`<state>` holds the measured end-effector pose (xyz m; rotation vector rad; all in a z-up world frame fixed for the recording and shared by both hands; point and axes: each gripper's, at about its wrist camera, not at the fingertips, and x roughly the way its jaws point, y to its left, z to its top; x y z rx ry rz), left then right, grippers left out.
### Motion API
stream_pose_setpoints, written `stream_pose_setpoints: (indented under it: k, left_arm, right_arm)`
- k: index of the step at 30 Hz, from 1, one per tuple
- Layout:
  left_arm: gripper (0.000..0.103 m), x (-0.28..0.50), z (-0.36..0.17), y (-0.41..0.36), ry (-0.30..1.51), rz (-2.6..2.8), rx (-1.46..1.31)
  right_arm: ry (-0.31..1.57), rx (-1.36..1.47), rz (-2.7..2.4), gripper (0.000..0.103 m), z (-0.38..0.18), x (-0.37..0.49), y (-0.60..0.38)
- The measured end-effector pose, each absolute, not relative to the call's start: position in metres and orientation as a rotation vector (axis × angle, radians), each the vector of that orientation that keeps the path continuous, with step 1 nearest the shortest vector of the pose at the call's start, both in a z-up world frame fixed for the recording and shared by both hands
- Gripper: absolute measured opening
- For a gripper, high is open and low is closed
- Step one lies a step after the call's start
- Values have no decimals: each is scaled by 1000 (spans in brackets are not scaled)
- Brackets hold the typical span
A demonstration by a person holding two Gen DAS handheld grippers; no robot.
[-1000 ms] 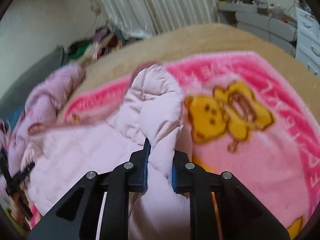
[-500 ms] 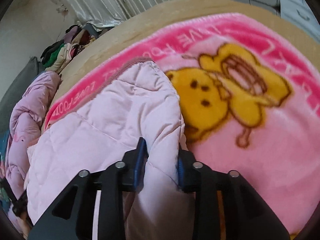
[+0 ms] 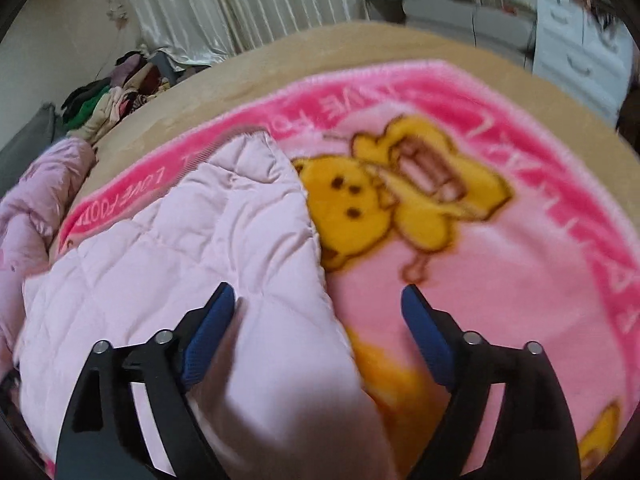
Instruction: Fold large clothes
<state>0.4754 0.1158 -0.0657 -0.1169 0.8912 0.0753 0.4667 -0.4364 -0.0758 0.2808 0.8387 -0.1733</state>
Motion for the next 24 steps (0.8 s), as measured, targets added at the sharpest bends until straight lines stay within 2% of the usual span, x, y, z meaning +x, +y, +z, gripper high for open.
stream_pose_setpoints:
  k: [1, 4, 14, 24]
  left_arm:
    - [94, 471, -62, 117, 886, 73, -118]
    - [94, 456, -47, 119, 870, 83, -116]
    - [94, 406, -31, 130, 824, 109, -155]
    - [94, 368, -57, 138, 875, 148, -217]
  right_arm:
    - [812, 251, -167, 95, -68, 457, -435]
    - [756, 217, -141, 99, -49, 432, -434]
    - [722, 296, -78, 99, -33, 362, -438]
    - [794, 411, -96, 99, -70, 317, -442]
